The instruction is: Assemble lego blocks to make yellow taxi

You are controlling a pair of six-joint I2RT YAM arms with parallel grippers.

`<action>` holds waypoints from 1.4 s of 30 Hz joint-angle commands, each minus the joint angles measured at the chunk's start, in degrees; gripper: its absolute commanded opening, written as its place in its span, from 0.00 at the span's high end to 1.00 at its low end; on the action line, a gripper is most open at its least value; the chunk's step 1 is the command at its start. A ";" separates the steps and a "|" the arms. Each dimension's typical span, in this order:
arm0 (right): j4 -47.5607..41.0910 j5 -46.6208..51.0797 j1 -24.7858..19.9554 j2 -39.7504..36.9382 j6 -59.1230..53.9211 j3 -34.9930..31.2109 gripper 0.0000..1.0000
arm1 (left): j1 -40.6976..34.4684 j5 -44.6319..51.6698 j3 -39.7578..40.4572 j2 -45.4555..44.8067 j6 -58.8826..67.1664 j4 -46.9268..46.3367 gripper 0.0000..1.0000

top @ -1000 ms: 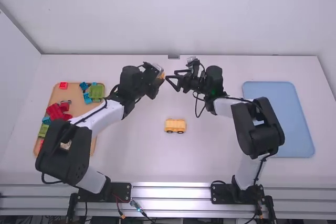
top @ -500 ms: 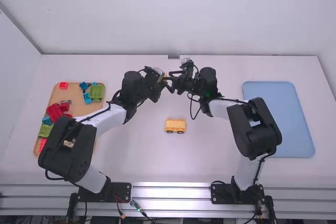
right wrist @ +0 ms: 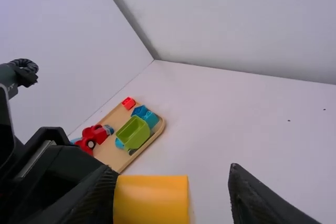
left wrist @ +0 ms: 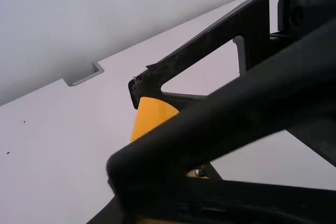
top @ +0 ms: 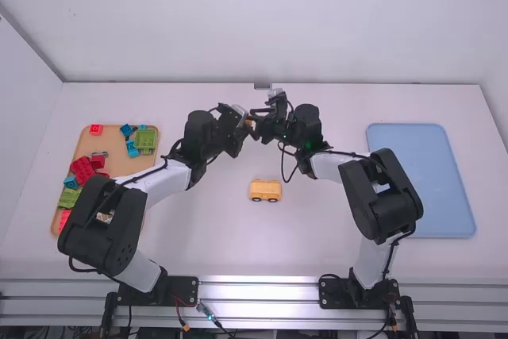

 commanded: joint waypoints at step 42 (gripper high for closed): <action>-63.06 6.25 -6.03 -4.52 -42.10 24.15 0.86 | 2.25 0.85 -0.04 0.22 1.97 -7.87 0.01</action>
